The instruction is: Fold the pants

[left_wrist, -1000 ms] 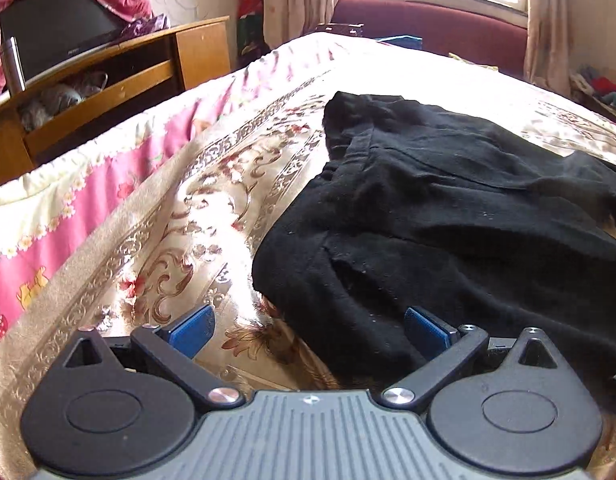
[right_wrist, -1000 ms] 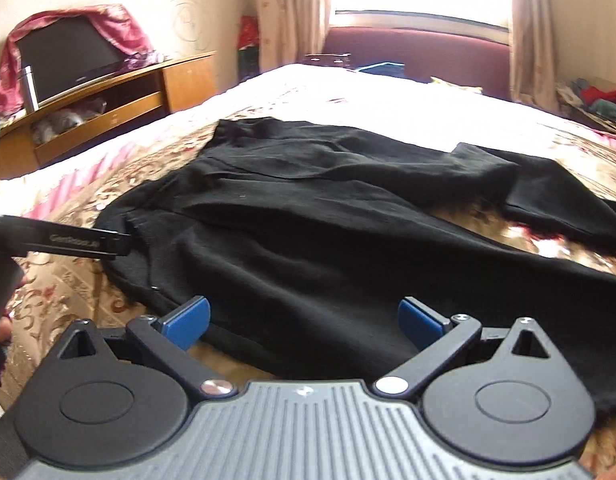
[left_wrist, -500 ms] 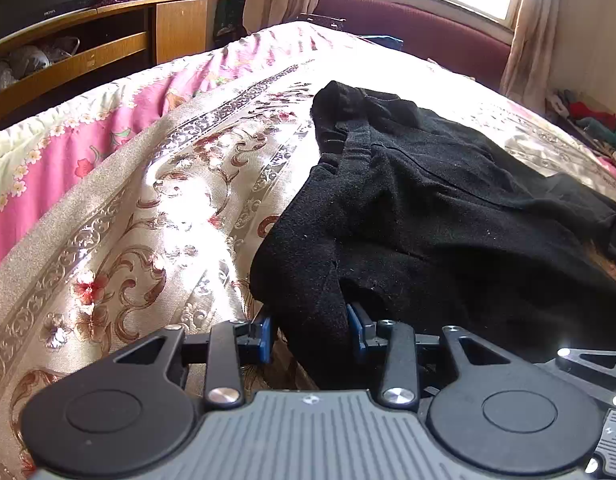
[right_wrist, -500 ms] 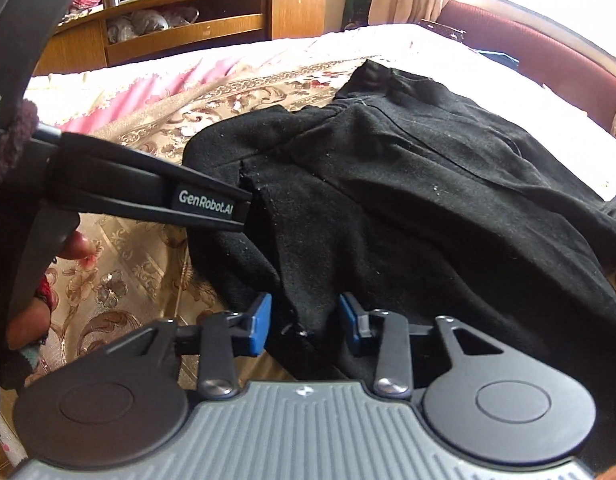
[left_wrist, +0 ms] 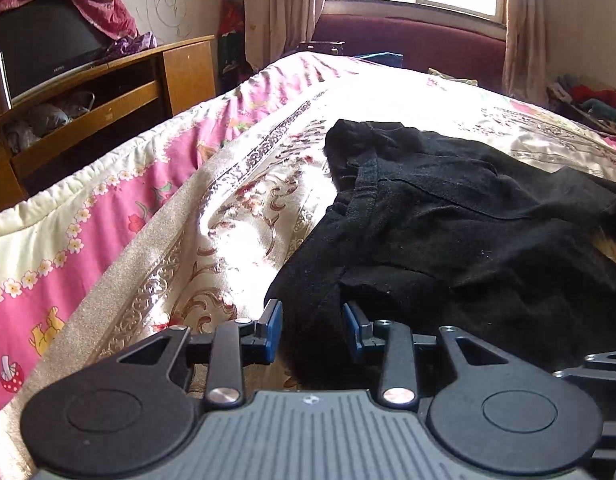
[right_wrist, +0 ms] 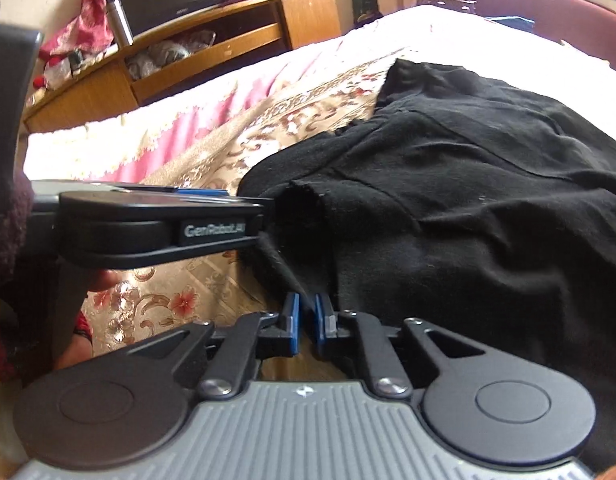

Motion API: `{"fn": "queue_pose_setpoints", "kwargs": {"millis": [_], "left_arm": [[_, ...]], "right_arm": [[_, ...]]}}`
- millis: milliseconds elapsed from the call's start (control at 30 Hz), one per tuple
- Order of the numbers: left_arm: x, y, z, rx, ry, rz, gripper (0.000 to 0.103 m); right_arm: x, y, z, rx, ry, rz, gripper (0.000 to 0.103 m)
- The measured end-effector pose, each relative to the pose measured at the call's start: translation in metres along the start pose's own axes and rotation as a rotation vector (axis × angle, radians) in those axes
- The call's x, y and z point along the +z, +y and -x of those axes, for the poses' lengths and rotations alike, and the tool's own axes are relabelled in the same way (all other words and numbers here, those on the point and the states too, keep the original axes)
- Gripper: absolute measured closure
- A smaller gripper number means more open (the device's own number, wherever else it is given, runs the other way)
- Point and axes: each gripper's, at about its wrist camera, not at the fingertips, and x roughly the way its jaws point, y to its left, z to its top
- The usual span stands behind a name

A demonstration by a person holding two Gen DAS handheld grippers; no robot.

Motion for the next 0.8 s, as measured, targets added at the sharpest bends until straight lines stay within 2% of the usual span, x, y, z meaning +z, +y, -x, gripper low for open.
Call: {"fn": "queue_pose_setpoints", "kwargs": {"millis": [67, 133, 167, 367, 433, 500, 567, 633, 700, 733, 767, 800], "left_arm": [[0.003, -0.012, 0.01, -0.008, -0.022, -0.031, 0.055], [0.005, -0.027, 0.017, -0.044, -0.027, -0.049, 0.055], [0.005, -0.037, 0.02, -0.061, -0.029, -0.065, 0.054], [0.006, -0.127, 0.027, -0.196, -0.016, -0.148, 0.054], [0.007, -0.163, 0.027, -0.242, -0.003, -0.163, 0.054], [0.009, -0.196, 0.03, -0.271, 0.001, -0.184, 0.054], [0.012, -0.23, 0.034, -0.291, 0.005, -0.224, 0.054], [0.016, -0.26, 0.037, -0.307, 0.01, -0.278, 0.054], [0.018, -0.283, 0.042, -0.308, 0.002, -0.33, 0.053], [0.019, -0.291, 0.044, -0.307, 0.0, -0.35, 0.053], [0.02, -0.299, 0.046, -0.305, -0.001, -0.37, 0.053], [0.02, -0.305, 0.048, -0.303, -0.003, -0.387, 0.052]], "right_arm": [[-0.011, -0.028, 0.029, -0.051, -0.033, -0.062, 0.087], [-0.027, -0.068, 0.059, -0.13, -0.052, -0.166, 0.075], [-0.038, -0.089, 0.075, -0.179, -0.061, -0.223, 0.074], [-0.123, -0.23, 0.197, -0.581, -0.172, -0.583, 0.071], [-0.153, -0.267, 0.236, -0.69, -0.231, -0.685, 0.061], [-0.176, -0.3, 0.264, -0.773, -0.288, -0.758, 0.057], [-0.196, -0.329, 0.282, -0.797, -0.347, -0.844, 0.056], [-0.213, -0.354, 0.291, -0.757, -0.392, -0.946, 0.051], [-0.228, -0.376, 0.294, -0.714, -0.437, -1.027, 0.051], [-0.232, -0.383, 0.294, -0.703, -0.466, -1.052, 0.055], [-0.236, -0.389, 0.296, -0.692, -0.499, -1.073, 0.066], [-0.242, -0.393, 0.3, -0.663, -0.544, -1.091, 0.094]]}}
